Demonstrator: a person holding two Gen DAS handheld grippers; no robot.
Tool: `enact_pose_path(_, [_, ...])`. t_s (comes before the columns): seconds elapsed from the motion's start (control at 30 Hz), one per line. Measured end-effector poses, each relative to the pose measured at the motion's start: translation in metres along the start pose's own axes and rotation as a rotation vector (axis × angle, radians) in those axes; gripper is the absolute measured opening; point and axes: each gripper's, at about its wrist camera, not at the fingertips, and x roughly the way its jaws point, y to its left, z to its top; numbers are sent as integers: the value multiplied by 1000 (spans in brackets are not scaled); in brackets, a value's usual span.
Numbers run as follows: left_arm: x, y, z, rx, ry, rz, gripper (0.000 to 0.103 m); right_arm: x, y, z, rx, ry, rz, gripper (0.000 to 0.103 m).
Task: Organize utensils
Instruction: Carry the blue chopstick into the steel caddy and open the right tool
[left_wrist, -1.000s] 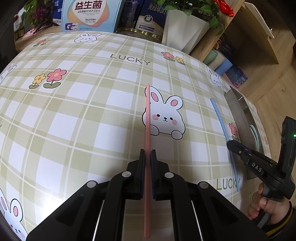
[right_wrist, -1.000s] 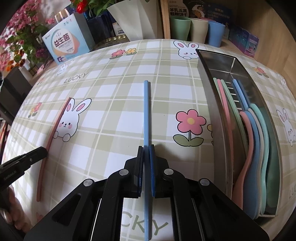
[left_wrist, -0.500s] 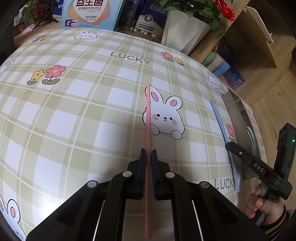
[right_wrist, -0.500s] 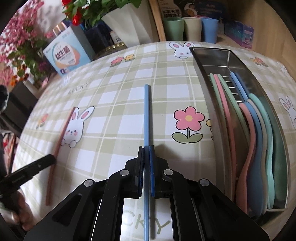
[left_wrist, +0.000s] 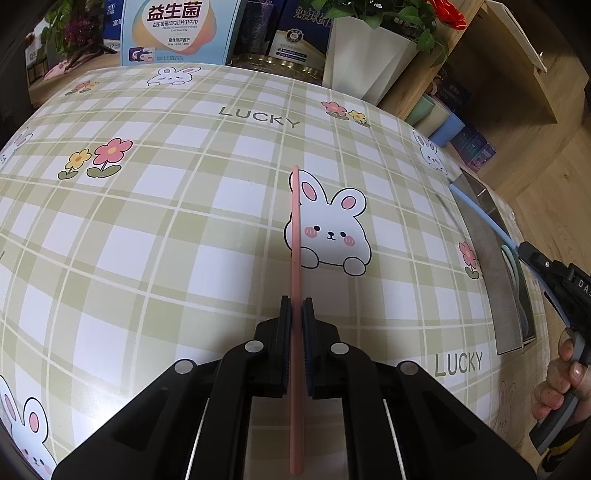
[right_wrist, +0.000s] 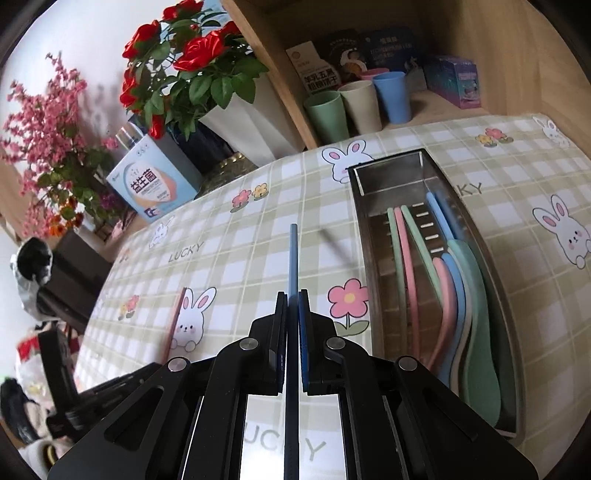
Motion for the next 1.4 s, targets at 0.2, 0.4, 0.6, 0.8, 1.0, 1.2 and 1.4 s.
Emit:
enact_pose_path(0.2, [0, 0, 0, 2, 2, -3, 7, -21, -18, 10, 43, -71, -25, 6])
enact_pose_path(0.4, [0, 0, 0, 1, 2, -4, 7, -26, -57, 21, 147, -83, -111, 6])
enact_pose_path(0.6, [0, 1, 1, 0, 3, -7, 7, -1, -67, 13, 185, -6, -134, 6])
enact_pose_path(0.8, [0, 1, 1, 0, 3, -8, 7, 15, -69, 10, 224, 40, -125, 6])
enact_pose_path(1.0, [0, 0, 1, 3, 4, -3, 7, 15, -69, 8, 232, 58, -119, 6])
enact_pose_path(1.2, [1, 0, 2, 4, 14, 0, 7, 7, -65, 9, 209, 49, -120, 8])
enact_pose_path(1.4, [2, -2, 4, 11, 33, 8, 7, -9, -62, 15, 166, 29, -176, 8])
